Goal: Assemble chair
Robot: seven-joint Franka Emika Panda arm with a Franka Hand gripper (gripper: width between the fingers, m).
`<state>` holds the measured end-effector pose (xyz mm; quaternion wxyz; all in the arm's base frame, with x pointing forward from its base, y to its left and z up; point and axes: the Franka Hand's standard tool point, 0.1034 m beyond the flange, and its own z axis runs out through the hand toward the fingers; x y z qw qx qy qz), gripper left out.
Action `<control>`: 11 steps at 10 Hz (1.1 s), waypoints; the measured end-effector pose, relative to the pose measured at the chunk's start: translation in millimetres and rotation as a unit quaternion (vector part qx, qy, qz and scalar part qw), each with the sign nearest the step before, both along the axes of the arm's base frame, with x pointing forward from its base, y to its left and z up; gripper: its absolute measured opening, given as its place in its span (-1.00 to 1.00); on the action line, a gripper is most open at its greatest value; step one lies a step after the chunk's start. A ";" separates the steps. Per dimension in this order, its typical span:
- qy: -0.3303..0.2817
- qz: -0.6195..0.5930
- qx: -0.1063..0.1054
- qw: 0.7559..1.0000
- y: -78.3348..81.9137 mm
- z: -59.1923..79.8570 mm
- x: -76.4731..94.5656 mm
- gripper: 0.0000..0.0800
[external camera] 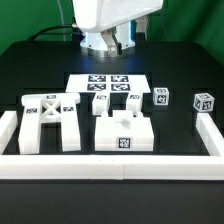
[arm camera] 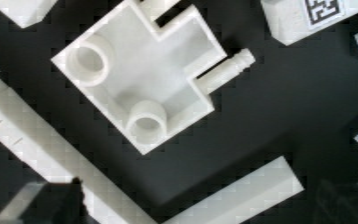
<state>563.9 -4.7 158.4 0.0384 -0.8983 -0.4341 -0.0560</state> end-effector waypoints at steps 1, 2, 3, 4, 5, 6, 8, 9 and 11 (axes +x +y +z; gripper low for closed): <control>0.000 0.000 0.000 1.000 0.0 0.0 -0.1 0.63; 0.000 0.000 0.000 1.000 0.0 0.0 -0.1 0.63; 0.000 0.000 0.000 1.000 -0.1 -0.1 -0.1 0.63; 0.001 0.000 -0.001 1.000 -0.3 -0.8 -0.3 0.63; 0.001 0.000 -0.001 1.000 -0.3 -1.5 -0.5 0.63; 0.002 0.000 -0.001 1.000 -0.2 -1.8 -0.7 0.63; 0.005 -0.024 0.000 1.000 -0.2 -2.0 -0.9 0.63; 0.015 -0.091 -0.003 0.996 -0.5 -1.9 -1.5 0.63; 0.035 -0.186 0.001 0.982 -1.4 -12.3 0.1 0.63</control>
Offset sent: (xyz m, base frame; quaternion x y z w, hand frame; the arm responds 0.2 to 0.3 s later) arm 0.0000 0.0000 0.0000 0.0000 0.0000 0.0000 1.0000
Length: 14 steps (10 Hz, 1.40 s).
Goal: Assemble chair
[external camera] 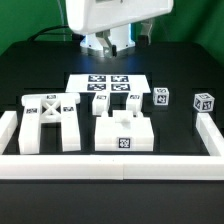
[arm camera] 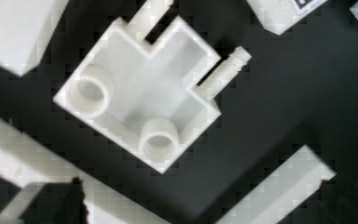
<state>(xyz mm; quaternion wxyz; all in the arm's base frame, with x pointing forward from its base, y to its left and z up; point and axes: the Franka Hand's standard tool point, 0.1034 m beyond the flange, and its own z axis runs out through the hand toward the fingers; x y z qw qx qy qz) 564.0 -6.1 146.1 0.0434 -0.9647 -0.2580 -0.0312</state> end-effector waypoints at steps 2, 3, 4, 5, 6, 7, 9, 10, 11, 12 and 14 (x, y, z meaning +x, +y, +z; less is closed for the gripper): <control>0.006 -0.060 0.003 0.998 1.0 -1.3 1.5 0.63; 0.008 -0.080 0.004 0.997 1.1 -1.5 1.4 0.63; 0.013 -0.122 0.006 0.992 1.5 -1.7 1.4 0.63; 0.015 -0.149 0.007 0.989 1.6 -1.7 1.3 0.63; 0.018 -0.172 0.007 0.985 2.4 -2.1 1.1 0.63; 0.032 -0.241 -0.003 0.970 9.3 -5.5 -2.1 0.63; 0.022 -0.232 -0.044 0.971 21.3 -31.6 3.2 0.63; 0.009 -0.238 -0.041 0.970 22.3 -51.1 8.6 0.63; -0.011 -0.238 -0.033 0.971 22.2 -64.5 14.0 0.63; -0.008 -0.234 -0.030 0.972 22.3 -71.9 14.5 0.63; -0.010 -0.231 -0.029 0.972 23.9 -69.0 16.0 0.63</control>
Offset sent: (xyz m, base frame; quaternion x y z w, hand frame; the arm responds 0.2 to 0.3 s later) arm 0.0000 0.0000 0.0000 0.0000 0.0000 0.1938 0.9810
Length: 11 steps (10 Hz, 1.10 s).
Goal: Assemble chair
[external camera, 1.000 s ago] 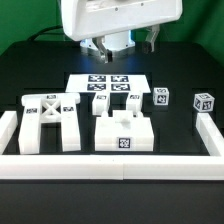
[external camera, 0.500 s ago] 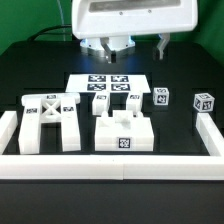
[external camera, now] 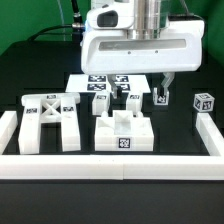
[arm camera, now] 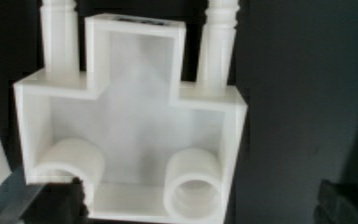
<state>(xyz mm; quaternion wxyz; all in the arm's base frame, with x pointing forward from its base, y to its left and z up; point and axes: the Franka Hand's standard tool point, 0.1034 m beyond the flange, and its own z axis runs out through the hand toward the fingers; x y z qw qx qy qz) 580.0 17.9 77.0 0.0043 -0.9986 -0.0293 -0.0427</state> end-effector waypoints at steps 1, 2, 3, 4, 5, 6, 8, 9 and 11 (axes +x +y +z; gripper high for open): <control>0.001 0.001 0.000 1.000 0.2 -0.6 -0.3 0.63; 0.000 0.002 0.000 1.000 0.3 -0.6 -0.3 0.63; 0.001 0.003 0.000 1.000 -0.1 -3.0 -0.3 0.63; 0.004 0.002 0.001 1.000 0.0 -11.9 2.3 0.63; 0.002 0.004 0.002 1.000 2.8 -16.8 11.0 0.63; -0.002 0.005 0.003 1.000 4.5 -20.6 19.3 0.63; -0.003 0.006 0.004 1.000 7.3 -33.4 22.4 0.63; -0.008 0.007 0.005 1.000 9.7 -40.5 21.4 0.63; -0.010 0.009 0.007 1.000 10.4 -55.4 12.6 0.63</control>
Offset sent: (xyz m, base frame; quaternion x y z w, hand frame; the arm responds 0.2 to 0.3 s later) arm 0.0151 -0.0106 -0.0261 -0.0112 0.0006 0.0071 0.9999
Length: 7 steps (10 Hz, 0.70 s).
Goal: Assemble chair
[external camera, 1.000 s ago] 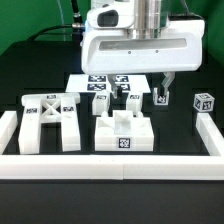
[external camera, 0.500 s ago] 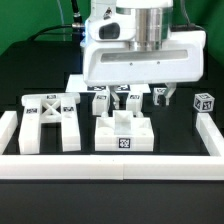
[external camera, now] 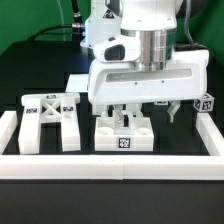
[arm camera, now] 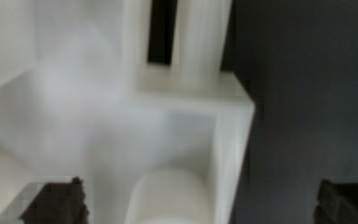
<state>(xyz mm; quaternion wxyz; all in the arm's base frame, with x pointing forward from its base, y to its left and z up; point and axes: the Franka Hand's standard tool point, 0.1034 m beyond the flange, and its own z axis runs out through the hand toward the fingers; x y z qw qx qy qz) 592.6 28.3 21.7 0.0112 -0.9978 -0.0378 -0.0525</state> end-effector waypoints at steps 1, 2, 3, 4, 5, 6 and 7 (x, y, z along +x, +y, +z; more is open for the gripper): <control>0.000 0.001 0.000 1.000 1.0 -6.1 -3.0 0.63; 0.001 0.004 0.001 1.000 4.8 -12.2 -4.9 0.63; 0.001 0.008 0.000 1.000 3.7 -14.4 -5.6 0.63; -0.001 0.012 0.000 1.000 2.0 -15.0 -5.1 0.55; -0.001 0.010 0.002 1.000 3.7 -14.9 -5.0 0.55; -0.001 0.012 0.002 1.000 4.3 -15.0 -5.1 0.10; 0.000 0.013 0.002 1.000 4.4 -15.0 -5.1 0.10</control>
Offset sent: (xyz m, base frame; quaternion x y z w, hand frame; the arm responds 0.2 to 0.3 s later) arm 0.0038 -0.0108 -0.0211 0.0017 0.0288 -0.0145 0.9995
